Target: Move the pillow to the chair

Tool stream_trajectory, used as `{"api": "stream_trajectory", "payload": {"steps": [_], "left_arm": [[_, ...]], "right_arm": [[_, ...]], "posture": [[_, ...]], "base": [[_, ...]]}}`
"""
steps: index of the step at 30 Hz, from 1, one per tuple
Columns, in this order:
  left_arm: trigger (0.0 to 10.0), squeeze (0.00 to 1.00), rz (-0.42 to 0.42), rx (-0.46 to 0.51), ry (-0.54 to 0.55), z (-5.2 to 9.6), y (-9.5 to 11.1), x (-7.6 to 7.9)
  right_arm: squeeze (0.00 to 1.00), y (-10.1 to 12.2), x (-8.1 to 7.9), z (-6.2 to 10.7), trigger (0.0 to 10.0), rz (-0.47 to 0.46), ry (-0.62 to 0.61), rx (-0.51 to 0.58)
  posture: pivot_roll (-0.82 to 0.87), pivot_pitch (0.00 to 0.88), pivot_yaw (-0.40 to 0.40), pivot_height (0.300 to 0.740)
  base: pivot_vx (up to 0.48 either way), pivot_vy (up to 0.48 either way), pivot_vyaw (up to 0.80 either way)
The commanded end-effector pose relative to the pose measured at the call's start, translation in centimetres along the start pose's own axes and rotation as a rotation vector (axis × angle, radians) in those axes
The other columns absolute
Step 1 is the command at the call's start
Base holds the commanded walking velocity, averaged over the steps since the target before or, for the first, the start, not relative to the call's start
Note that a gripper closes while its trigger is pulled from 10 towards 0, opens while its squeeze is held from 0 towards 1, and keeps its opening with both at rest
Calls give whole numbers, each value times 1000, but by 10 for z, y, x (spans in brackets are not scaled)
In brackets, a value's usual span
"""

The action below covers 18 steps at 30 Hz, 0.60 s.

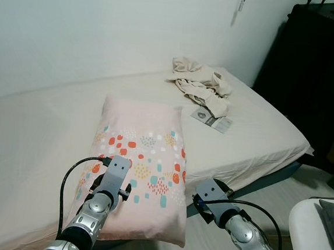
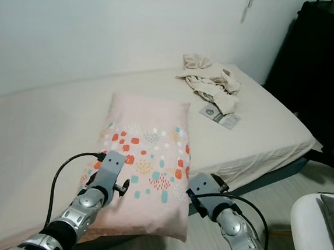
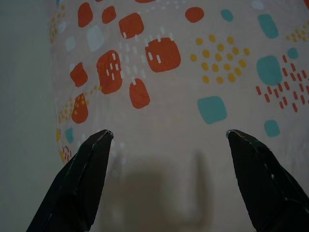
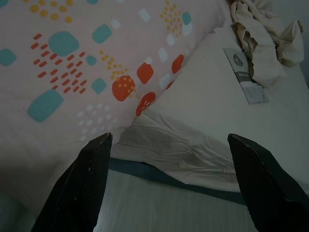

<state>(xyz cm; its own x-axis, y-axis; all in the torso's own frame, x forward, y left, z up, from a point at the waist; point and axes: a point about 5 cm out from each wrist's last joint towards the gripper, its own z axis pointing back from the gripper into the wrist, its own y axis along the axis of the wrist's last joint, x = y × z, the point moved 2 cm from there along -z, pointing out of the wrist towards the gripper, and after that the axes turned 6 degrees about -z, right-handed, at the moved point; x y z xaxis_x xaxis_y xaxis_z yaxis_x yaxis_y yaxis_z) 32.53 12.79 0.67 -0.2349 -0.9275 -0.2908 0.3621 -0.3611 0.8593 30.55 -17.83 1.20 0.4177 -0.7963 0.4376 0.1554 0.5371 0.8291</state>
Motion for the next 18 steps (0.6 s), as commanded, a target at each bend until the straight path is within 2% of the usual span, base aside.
{"api": "stream_trajectory", "payload": {"steps": [1, 18], "left_arm": [[10000, 0, 0, -20, -4, 1, -5, 2], [10000, 0, -4, -21, -8, 1, -5, 1]], "right_arm": [[0, -4, -1, 2, 10000, -12, -1, -11], [0, -3, -2, 1, 10000, -7, -1, -11]], "posture": [[-124, 64, 5, 740], [-125, 70, 11, 740]], "base": [[0, 0, 0], [0, 0, 0]]}}
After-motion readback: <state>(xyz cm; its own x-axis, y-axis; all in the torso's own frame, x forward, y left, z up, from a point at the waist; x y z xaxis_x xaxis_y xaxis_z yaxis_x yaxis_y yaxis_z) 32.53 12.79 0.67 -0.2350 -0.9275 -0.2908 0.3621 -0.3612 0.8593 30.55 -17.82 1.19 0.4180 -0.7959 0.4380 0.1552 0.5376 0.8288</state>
